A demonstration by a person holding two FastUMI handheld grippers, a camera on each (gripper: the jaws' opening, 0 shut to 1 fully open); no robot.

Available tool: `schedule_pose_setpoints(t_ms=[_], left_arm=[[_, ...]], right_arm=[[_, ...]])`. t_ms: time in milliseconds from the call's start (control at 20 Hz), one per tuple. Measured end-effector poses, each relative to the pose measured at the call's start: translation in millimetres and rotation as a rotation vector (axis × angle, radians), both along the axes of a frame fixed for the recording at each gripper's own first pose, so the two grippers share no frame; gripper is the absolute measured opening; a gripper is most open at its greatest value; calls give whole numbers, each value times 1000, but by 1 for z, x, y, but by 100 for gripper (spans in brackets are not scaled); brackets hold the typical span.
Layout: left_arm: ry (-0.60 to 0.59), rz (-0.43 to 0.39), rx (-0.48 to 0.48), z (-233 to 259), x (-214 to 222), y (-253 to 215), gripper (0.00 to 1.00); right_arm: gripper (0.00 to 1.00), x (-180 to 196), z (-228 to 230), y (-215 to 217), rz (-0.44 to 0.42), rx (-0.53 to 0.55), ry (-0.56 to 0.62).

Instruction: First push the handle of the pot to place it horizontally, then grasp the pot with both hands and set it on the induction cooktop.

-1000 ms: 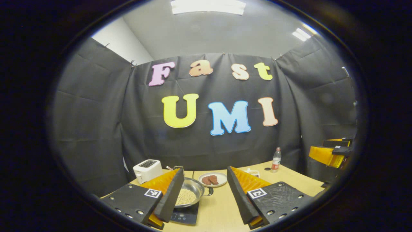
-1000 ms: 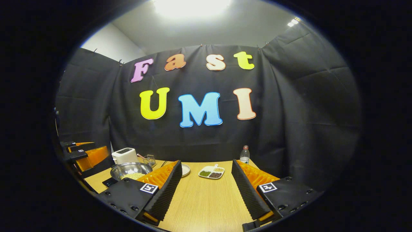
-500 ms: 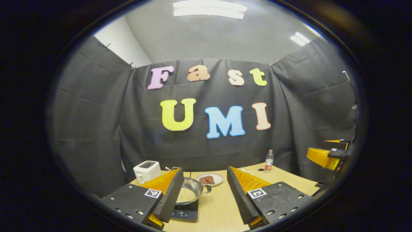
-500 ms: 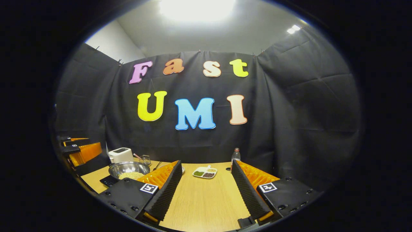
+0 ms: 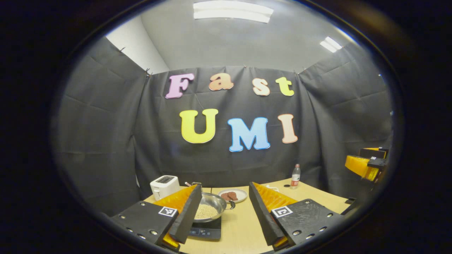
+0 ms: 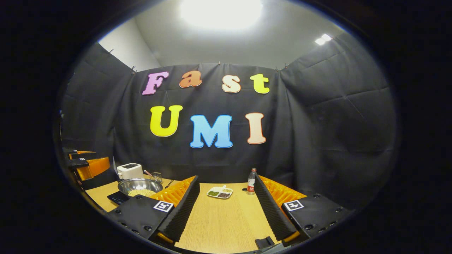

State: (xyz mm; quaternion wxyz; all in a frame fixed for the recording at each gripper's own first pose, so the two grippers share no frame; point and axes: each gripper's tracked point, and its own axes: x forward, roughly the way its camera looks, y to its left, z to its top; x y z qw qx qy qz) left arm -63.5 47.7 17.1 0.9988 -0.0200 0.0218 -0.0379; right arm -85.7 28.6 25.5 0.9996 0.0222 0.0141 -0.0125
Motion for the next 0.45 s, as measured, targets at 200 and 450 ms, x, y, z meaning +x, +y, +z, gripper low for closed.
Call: schedule_pose_setpoints(t_ms=[200,450], left_arm=[[-2,8,8,1,-4,6,82],[-8,8,22,5,-7,5,81]], right_arm=[[98,0,0,5,12,-3,6],[98,2,5,11,26,0,-2]])
